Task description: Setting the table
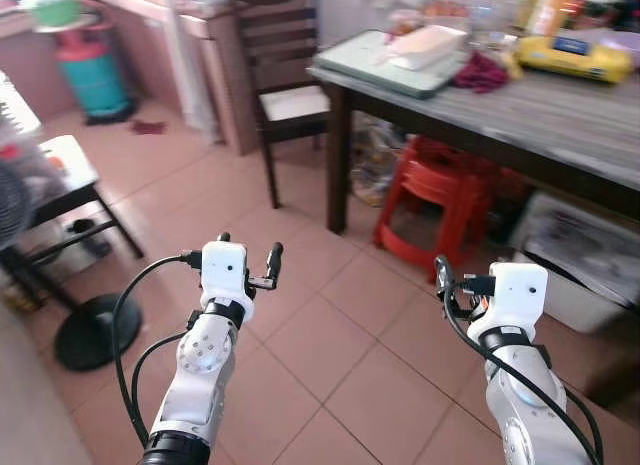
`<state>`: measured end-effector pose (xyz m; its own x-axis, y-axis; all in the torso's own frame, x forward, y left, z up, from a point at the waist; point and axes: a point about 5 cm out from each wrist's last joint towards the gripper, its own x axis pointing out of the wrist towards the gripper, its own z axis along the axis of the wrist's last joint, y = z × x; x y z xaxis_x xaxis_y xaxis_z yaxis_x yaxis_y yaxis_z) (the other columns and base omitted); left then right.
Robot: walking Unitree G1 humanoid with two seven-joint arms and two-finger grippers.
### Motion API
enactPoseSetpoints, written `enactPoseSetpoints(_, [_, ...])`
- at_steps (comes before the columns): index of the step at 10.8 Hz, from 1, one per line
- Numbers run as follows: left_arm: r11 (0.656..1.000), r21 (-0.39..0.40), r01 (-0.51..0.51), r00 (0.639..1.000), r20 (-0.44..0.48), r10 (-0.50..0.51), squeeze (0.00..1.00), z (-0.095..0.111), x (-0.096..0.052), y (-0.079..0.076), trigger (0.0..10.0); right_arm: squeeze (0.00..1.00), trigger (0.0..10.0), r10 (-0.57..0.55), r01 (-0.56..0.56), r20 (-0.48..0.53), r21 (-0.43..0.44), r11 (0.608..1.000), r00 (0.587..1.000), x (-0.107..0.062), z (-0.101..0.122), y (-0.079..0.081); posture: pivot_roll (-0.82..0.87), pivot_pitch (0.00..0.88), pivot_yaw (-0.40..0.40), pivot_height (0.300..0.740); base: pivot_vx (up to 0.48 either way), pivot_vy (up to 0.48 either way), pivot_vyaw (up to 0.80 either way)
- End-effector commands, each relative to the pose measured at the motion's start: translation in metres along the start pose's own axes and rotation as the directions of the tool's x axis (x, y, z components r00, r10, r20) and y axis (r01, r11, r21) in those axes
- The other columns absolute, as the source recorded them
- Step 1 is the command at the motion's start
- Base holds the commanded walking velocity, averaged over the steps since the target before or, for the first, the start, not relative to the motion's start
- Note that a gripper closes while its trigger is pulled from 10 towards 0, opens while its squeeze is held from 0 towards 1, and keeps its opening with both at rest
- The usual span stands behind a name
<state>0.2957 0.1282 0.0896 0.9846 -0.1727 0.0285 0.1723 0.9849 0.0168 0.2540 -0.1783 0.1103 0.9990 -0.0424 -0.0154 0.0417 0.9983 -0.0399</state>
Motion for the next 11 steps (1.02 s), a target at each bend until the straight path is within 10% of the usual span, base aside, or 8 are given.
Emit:
enactPoseSetpoints(1, [1.000, -0.008, 0.019, 1.000, 0.001, -0.019, 0.00, 0.0027, -0.0004, -0.0007, 10.0, 0.00, 10.0, 0.007, -0.007, 0.003, -0.002, 1.000, 1.000, -0.0010, 0.0032, 0.0030, -0.10, 0.049, 0.068, 0.740, 0.000, 0.000, -0.79])
enactPoseSetpoints(11, [0.999, 0.002, 0.037, 0.999, -0.022, -0.037, 0.00, 0.0029, -0.0022, 0.0003, 10.0, 0.00, 10.0, 0.003, -0.002, -0.017, 0.026, 1.000, 1.000, -0.0031, 0.0010, 0.0083, -0.09, 0.065, 0.088, 0.740, 0.000, 0.000, -0.79])
